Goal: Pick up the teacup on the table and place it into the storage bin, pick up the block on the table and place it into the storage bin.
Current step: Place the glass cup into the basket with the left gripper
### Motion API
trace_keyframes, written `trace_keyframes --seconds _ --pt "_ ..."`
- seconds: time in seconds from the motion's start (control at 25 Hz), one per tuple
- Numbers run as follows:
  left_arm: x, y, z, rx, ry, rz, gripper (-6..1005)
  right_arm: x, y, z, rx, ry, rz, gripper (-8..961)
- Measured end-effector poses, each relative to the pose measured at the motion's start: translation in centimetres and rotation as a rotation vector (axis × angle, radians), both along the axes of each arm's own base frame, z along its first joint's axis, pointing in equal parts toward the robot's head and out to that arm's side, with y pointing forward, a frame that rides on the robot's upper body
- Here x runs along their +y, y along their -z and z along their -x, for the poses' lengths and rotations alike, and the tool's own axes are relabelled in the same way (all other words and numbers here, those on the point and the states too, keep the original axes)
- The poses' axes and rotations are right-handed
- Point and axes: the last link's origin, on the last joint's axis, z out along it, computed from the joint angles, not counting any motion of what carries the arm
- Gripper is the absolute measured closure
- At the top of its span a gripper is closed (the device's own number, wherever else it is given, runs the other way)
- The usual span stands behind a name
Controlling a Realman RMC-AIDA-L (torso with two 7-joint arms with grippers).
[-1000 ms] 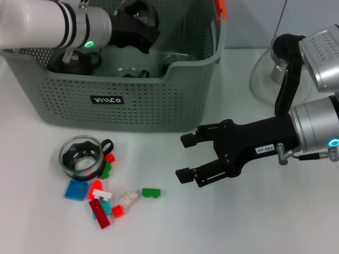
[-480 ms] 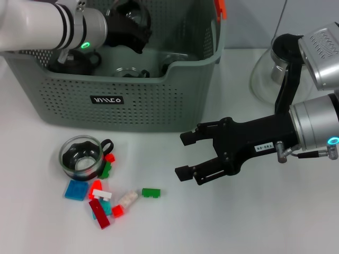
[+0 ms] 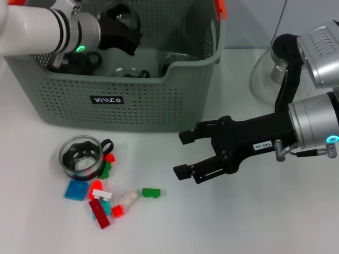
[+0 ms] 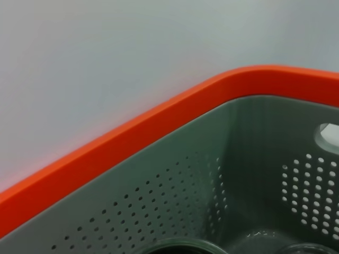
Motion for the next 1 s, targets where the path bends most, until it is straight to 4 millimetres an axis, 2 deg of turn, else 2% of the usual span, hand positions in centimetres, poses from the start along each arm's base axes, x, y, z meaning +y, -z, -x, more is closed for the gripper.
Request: trace_keyframes --seconds 0.52,0.72,1.0 --pt "-0.06 0.07 0.43 -0.006 -0.018 -0.007 946 0.02 0.12 -0.01 -0.009 -0.002 0.004 14" --pt "-0.12 0.08 0.6 -0.006 -0.022 -0.009 760 0.04 0.16 0.05 -0.01 -0.005 0.004 14" --pt "-0.14 0.08 0.61 -0.006 -0.022 -0.006 673 -0.01 0.16 -0.05 -0.01 -0.002 0.004 14"
